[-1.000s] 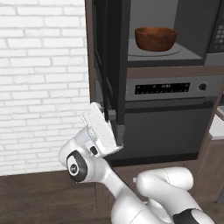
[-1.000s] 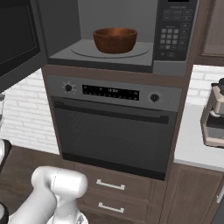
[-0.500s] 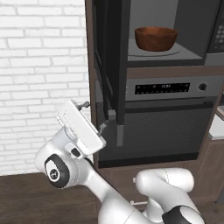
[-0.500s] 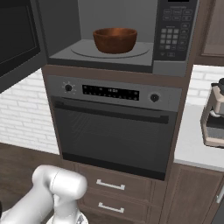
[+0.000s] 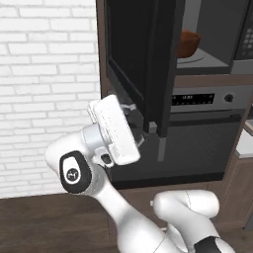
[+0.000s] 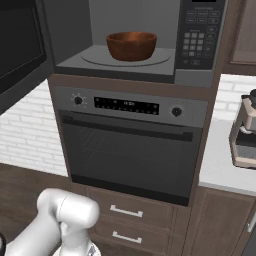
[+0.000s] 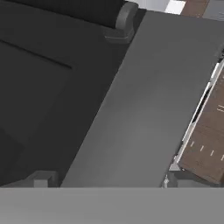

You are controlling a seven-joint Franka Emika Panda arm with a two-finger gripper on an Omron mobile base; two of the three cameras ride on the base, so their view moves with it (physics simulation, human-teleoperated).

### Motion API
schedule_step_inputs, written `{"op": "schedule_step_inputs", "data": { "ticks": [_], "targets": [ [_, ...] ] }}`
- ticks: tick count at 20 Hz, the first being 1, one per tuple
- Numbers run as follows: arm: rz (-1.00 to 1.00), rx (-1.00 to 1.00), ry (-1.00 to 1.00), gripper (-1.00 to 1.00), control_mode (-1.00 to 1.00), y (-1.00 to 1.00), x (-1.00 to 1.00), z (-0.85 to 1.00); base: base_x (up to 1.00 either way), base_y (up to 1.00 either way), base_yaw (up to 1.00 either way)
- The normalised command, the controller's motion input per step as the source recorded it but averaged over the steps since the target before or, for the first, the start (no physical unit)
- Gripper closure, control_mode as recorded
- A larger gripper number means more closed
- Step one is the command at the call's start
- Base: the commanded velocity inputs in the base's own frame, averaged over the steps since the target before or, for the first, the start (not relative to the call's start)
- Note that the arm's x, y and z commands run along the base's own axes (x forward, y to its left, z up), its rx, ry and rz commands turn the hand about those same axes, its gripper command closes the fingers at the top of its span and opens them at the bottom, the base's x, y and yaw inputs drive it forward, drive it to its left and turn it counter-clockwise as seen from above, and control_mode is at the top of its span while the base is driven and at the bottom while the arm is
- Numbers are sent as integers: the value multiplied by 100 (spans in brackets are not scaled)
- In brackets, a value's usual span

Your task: Pick the onion from the sink and place it in the bowl. Then pick the bowl and place it in the microwave. Then close the microwave door and press the start button.

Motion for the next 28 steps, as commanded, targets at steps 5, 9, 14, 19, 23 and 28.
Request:
{"op": "schedule_step_inputs", "data": {
  "ticks": [5,9,14,19,23,28],
  "targets": [
    [28,40,-26,-100,-100,-100,-23,8,0,0,0],
    [30,39,-12,-100,-100,-100,1,17,0,0,0],
    [32,28,-3,-100,-100,-94,46,22,0,0,0],
    [39,19,-4,-100,-100,-66,77,13,0,0,0],
    [43,8,0,-100,-100,-14,100,11,0,0,0],
    [32,6,2,-100,-100,-6,100,16,0,0,0]
  ]
}}
